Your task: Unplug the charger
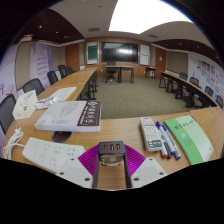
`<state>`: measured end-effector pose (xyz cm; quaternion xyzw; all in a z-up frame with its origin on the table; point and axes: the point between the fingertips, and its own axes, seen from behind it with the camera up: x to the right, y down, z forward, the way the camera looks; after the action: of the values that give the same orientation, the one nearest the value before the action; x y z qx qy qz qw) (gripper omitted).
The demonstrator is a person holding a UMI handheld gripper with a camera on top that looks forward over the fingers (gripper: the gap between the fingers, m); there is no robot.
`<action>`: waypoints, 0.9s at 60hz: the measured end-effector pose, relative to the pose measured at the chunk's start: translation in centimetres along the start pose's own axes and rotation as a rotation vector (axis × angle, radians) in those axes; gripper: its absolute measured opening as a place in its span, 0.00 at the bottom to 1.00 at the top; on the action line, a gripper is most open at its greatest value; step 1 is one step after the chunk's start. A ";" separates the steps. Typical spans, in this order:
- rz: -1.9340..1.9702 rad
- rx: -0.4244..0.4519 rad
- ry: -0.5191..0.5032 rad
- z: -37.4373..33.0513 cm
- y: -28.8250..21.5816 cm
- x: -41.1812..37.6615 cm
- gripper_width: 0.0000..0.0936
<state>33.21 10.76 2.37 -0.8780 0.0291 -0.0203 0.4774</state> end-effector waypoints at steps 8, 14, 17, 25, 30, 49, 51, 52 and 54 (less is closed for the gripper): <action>-0.009 -0.006 -0.032 -0.5 1.5 -0.3 0.53; -0.031 -0.022 -0.050 -1.9 2.4 -0.7 0.73; -0.039 -0.034 -0.060 -2.7 2.8 -1.1 0.85; -0.063 -0.060 -0.023 -6.1 3.4 -0.5 0.92; -0.062 -0.050 0.005 -9.1 3.0 -0.6 0.91; -0.099 0.030 0.109 -25.2 1.7 -2.9 0.91; -0.094 0.031 0.113 -26.8 2.0 -3.4 0.91; -0.091 0.030 0.112 -27.6 2.2 -3.7 0.91; -0.087 0.028 0.111 -29.1 2.6 -4.3 0.91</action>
<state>27.04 -14.67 15.96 -0.8691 0.0168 -0.0902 0.4861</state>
